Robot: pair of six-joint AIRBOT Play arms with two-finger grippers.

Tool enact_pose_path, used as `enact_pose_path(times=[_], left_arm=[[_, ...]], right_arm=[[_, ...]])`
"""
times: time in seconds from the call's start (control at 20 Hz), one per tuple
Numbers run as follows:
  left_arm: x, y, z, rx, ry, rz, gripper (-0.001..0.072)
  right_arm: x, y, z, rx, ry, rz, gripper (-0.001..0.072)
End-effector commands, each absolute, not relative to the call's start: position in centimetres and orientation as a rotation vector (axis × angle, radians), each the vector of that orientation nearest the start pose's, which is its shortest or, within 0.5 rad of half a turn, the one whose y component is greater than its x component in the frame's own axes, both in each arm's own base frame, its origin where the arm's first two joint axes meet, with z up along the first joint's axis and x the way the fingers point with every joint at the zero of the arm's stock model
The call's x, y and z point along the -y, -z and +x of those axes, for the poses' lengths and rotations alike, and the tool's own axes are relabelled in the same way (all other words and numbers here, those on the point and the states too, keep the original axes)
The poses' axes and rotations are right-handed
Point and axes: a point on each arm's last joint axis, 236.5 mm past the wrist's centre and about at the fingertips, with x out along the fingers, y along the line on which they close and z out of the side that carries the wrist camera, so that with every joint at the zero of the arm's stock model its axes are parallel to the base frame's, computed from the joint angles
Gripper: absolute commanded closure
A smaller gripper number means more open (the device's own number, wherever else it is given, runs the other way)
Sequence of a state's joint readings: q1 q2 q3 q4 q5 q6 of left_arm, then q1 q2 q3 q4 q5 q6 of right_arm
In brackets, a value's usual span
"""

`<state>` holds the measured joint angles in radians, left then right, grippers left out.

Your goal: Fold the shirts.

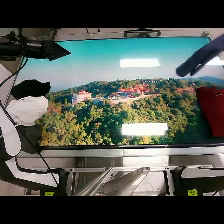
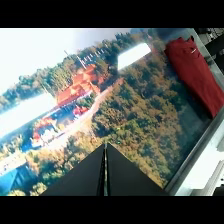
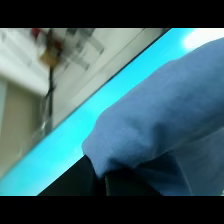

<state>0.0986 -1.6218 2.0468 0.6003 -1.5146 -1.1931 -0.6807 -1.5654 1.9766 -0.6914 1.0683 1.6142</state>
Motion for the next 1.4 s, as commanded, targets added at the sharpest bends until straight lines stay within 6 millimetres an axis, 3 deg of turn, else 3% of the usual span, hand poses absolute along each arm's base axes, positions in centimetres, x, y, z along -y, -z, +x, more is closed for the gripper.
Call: enact_pose_path(times=[0.0,0.15,0.3,0.45,0.6,0.65,0.7,0.75,0.85,0.95,1.0,1.05,1.15,1.2,1.3,1.35], left_arm=[[15.0,-25.0,46.5,-0.785,0.900,-0.293,0.0691],[15.0,-24.9,46.4,-0.787,0.902,-0.291,0.0691],[15.3,-24.7,46.0,-0.804,0.916,-0.285,0.0691],[16.2,-24.2,45.3,-0.831,0.944,-0.279,0.0691],[17.3,-21.9,44.6,-0.903,0.965,-0.306,0.0691],[17.7,-21.0,44.5,-0.928,0.970,-0.319,0.0691],[18.2,-20.1,44.3,-0.952,0.975,-0.331,0.0691],[18.6,-19.4,44.1,-0.969,0.978,-0.340,0.0691],[19.1,-18.8,44.5,-0.962,0.976,-0.343,0.0691],[19.0,-19.7,45.3,-0.915,0.964,-0.332,0.0692],[19.0,-20.8,45.4,-0.884,0.966,-0.315,0.0692],[19.0,-22.3,45.6,-0.844,0.968,-0.293,0.0692],[18.9,-25.6,45.7,-0.756,0.972,-0.246,0.0692],[18.9,-27.0,45.5,-0.727,0.966,-0.240,0.0692],[18.3,-28.2,45.1,-0.699,0.940,-0.254,0.0692],[17.9,-28.0,44.7,-0.701,0.919,-0.273,0.0692]], right_arm=[[29.0,-26.5,43.7,-0.421,0.224,0.940,0.0694],[31.4,-16.2,32.7,-0.835,0.532,0.978,0.0696],[31.6,-8.3,21.5,-1.019,0.839,1.027,0.0694],[30.4,-1.0,14.5,-1.041,0.981,1.126,0.0692],[30.6,3.3,12.0,-1.054,0.977,1.090,0.0683],[30.5,4.0,11.8,-1.082,0.949,1.060,0.0658],[30.5,4.5,11.9,-1.102,0.928,1.048,0.0382],[30.3,4.6,11.9,-1.110,0.923,1.053,0.0031],[30.2,4.0,12.0,-1.115,0.916,1.052,0.0016],[30.6,1.7,12.5,-1.085,0.909,1.043,0.0017],[31.0,-0.2,13.8,-1.033,0.884,1.042,0.0026],[31.1,-3.0,16.5,-0.951,0.828,1.033,0.0064],[29.4,-8.6,23.2,-0.763,0.651,1.025,0.0588],[27.6,-12.0,27.1,-0.654,0.528,1.005,0.0692],[22.3,-16.4,32.6,-0.566,0.320,0.930,0.0692],[18.9,-17.1,34.2,-0.594,0.234,0.887,0.0693]])
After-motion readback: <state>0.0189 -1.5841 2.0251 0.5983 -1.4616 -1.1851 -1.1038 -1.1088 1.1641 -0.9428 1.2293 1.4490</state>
